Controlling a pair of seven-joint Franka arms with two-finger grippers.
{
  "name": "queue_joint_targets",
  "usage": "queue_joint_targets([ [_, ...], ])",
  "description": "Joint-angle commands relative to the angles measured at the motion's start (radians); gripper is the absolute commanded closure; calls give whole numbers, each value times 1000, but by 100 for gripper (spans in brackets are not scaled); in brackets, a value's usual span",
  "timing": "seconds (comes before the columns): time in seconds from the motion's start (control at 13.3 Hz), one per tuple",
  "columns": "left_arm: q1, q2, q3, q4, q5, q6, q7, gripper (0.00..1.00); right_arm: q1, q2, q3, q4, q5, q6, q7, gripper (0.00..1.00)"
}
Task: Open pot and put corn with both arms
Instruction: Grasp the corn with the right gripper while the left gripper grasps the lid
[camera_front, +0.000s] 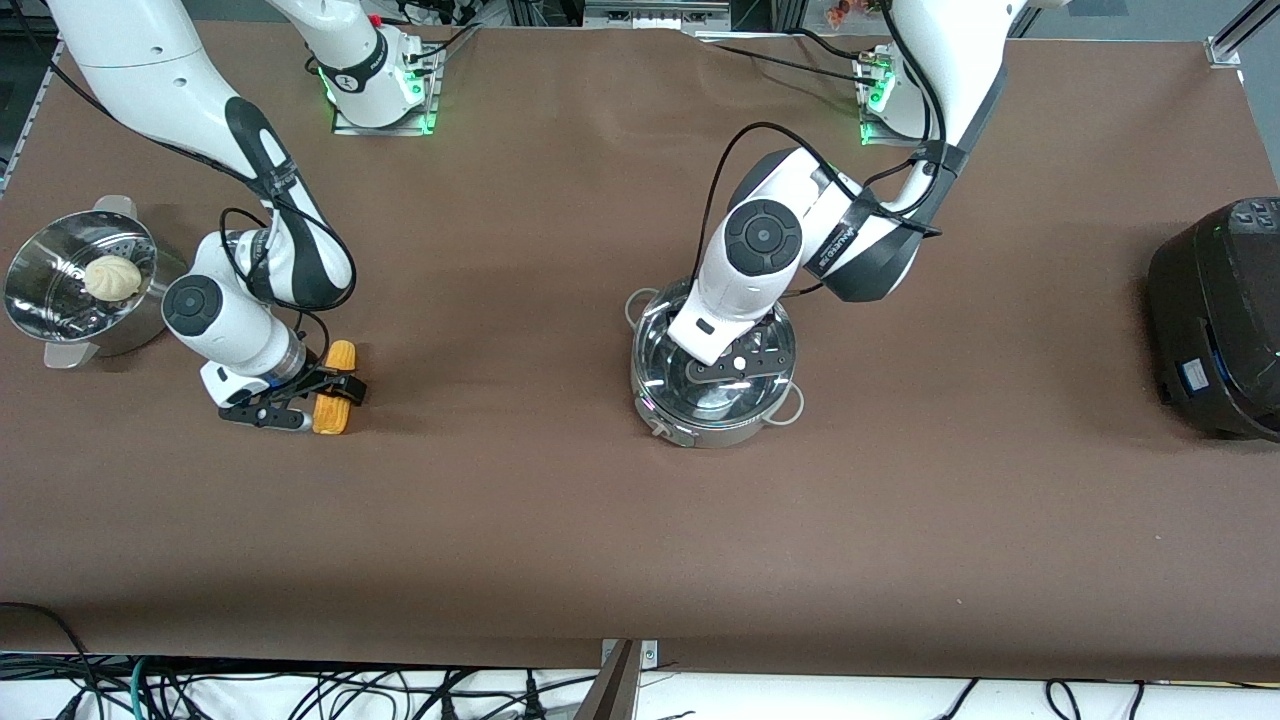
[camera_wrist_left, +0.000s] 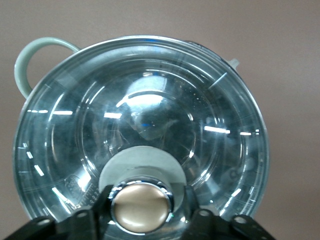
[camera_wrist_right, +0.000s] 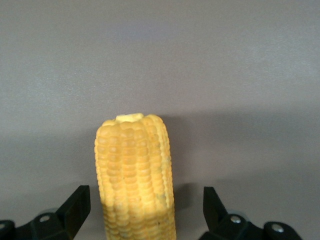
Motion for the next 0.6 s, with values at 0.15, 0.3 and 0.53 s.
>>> queue_joint_targets([
  [0.15, 2, 16, -3, 15, 20, -4, -6, 91, -5, -6, 8, -19, 12, 17, -32, 24],
  [0.3, 2, 14, -2, 15, 20, -9, -9, 100, -5, -9, 10, -22, 12, 14, -32, 59],
  [0.53, 2, 6, 0, 19, 20, -39, -12, 100, -5, -14, 25, -25, 12, 5, -32, 94],
])
